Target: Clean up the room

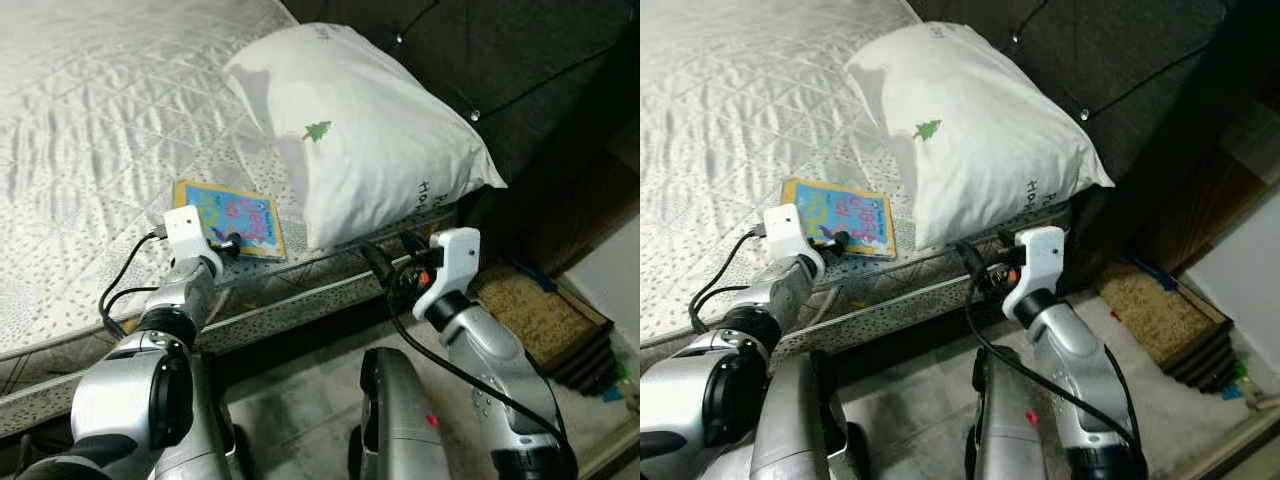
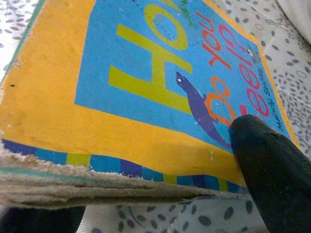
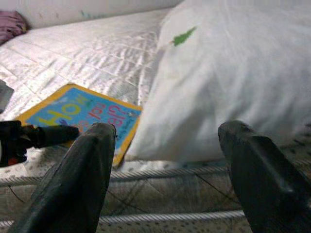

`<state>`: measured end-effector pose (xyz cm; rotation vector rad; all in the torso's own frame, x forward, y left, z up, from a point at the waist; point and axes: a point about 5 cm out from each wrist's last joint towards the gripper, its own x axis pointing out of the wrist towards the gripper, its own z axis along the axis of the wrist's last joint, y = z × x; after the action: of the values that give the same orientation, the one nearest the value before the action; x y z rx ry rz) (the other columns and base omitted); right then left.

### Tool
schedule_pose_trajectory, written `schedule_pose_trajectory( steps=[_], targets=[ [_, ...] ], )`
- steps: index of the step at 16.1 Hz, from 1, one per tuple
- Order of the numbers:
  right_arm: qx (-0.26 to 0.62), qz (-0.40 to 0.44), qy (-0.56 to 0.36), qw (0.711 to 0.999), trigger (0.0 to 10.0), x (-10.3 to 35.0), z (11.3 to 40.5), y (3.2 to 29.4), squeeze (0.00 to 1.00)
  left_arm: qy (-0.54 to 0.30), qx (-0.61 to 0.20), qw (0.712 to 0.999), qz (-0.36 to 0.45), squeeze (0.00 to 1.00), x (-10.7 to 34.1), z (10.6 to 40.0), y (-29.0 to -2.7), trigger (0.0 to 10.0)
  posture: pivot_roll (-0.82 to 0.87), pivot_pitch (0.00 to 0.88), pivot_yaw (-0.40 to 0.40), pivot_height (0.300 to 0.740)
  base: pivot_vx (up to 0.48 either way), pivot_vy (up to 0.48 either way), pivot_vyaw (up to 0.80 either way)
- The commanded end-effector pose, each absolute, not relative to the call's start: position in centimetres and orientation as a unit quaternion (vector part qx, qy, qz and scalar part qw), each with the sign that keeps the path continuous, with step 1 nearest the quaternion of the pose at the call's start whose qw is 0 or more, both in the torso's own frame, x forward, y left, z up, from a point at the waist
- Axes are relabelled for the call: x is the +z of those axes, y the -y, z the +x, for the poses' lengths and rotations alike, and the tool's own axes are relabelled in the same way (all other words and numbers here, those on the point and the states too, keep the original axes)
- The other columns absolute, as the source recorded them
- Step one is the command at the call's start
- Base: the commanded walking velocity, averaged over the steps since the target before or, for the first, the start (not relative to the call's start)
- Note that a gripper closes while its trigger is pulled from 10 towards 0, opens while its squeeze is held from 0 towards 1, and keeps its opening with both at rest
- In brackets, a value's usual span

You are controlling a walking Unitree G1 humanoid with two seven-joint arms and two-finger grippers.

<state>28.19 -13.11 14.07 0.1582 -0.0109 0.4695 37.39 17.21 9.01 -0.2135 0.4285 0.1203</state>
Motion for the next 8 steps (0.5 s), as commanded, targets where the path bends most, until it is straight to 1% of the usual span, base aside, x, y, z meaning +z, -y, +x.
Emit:
schedule_pose_trajectory(
  steps=[1,3,6,7,8],
  targets=[
    [0.236,0.075,0.004,0.969,10.0,13.9,28.3,13.1,0.0,-0.234,0.054,0.967,-0.089,1.0,8.1,36.9,-16.9,10.0,-0.1,0.066,-0.024,0.528,0.0,0.0,0.0],
    [0.238,0.076,0.006,0.968,10.0,13.9,28.4,13.0,0.0,-0.246,0.058,0.964,-0.083,1.0,7.2,36.3,-16.9,10.0,-0.09,0.064,-0.015,0.528,0.0,0.0,0.0],
    [0.244,0.081,0.003,0.966,10.0,13.6,28.3,13.0,0.0,-0.31,0.043,0.946,-0.089,1.0,4.8,34.6,-16.5,10.0,-0.08,0.065,-0.009,0.528,0.0,0.0,0.0],
    [0.244,0.083,0.0,0.966,10.0,13.4,28.3,13.0,0.0,-0.329,0.041,0.937,-0.11,1.0,3.5,33.6,-17.0,10.0,-0.07,0.064,-0.012,0.528,0.0,0.0,0.0],
    [0.244,0.083,0.0,0.966,10.0,13.3,28.2,13.0,0.0,-0.336,0.054,0.933,-0.115,1.0,3.1,33.3,-17.4,10.0,-0.07,0.063,-0.015,0.528,0.0,0.0,0.0]
  ],
)
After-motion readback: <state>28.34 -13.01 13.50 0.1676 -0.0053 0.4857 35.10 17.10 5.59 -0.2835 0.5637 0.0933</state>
